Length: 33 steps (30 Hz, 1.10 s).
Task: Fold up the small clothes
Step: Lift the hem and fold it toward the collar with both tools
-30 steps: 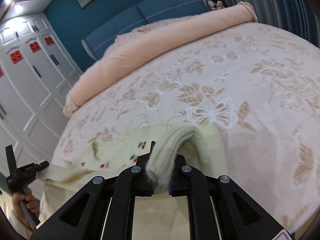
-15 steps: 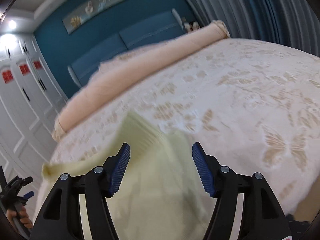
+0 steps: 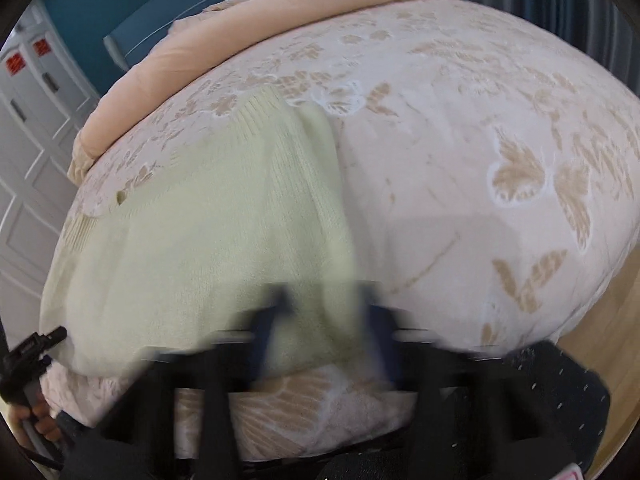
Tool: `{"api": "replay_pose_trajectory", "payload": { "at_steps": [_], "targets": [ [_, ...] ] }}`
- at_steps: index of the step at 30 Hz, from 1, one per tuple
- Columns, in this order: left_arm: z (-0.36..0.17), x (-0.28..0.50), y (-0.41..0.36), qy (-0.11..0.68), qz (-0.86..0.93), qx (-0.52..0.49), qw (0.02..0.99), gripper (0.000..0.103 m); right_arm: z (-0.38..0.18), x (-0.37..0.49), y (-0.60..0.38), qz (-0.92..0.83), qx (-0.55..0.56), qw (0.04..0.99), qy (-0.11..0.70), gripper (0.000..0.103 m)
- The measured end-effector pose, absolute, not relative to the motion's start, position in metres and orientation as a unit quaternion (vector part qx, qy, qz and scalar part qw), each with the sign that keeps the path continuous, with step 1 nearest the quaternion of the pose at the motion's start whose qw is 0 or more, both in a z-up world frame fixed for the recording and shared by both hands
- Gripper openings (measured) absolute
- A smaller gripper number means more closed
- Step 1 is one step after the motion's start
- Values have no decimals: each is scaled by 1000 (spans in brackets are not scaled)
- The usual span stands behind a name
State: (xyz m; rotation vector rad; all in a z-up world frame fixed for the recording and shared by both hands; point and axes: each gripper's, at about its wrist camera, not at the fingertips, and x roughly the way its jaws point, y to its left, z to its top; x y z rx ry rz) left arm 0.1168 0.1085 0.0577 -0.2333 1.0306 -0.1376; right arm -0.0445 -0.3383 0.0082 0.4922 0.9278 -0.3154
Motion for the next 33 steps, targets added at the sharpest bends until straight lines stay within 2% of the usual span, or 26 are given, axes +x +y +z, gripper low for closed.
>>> {"api": "replay_pose_trajectory", "payload": {
  "at_steps": [6,7,8,10,13,15,16,17,18,19,20,23,26,27,29,30,31,33],
  "targets": [
    [29,104,100,526,-76,-117,839,85,65,-74,-344,-105,257,880,386,6],
    [28,105,98,528,-79,-115,838,76,74,-81,-344,-95,260,881,384,4],
    [28,105,97,531,-73,-107,837,72,83,-89,-343,-90,254,882,387,3],
    [35,102,97,527,-75,-101,841,41,91,-106,-339,-93,228,884,398,0],
    [50,94,108,522,-92,-115,840,23,75,-128,-337,-95,204,870,439,0],
    [65,84,116,520,-106,-125,838,18,56,-132,-337,-117,192,859,460,1],
    [72,79,119,520,-112,-126,838,14,54,-132,-338,-122,192,859,458,9],
    [79,72,122,520,-117,-125,837,13,55,-129,-335,-122,194,865,446,12],
    [88,59,128,521,-121,-120,837,10,57,-125,-333,-120,194,871,435,24],
    [93,49,132,523,-122,-115,836,1,58,-120,-331,-114,191,877,425,54],
    [96,37,137,526,-118,-106,835,0,59,-112,-329,-114,183,883,417,64],
    [89,5,160,542,-97,-98,829,0,52,-87,-325,-108,154,891,413,69],
    [69,-5,171,561,-80,-122,815,0,26,-52,-331,-104,163,865,463,71],
    [67,-2,171,558,-80,-139,814,0,19,-45,-334,-99,179,855,476,70],
    [71,5,164,539,-87,-152,824,24,10,-34,-343,-109,206,844,483,50],
    [76,14,156,525,-82,-144,835,64,11,-33,-345,-113,210,844,480,13],
    [78,21,151,516,-75,-139,842,95,15,-32,-349,-92,225,845,477,9],
    [81,37,141,476,-64,-132,867,96,31,-41,-352,-78,258,849,454,8]
  ]
}}
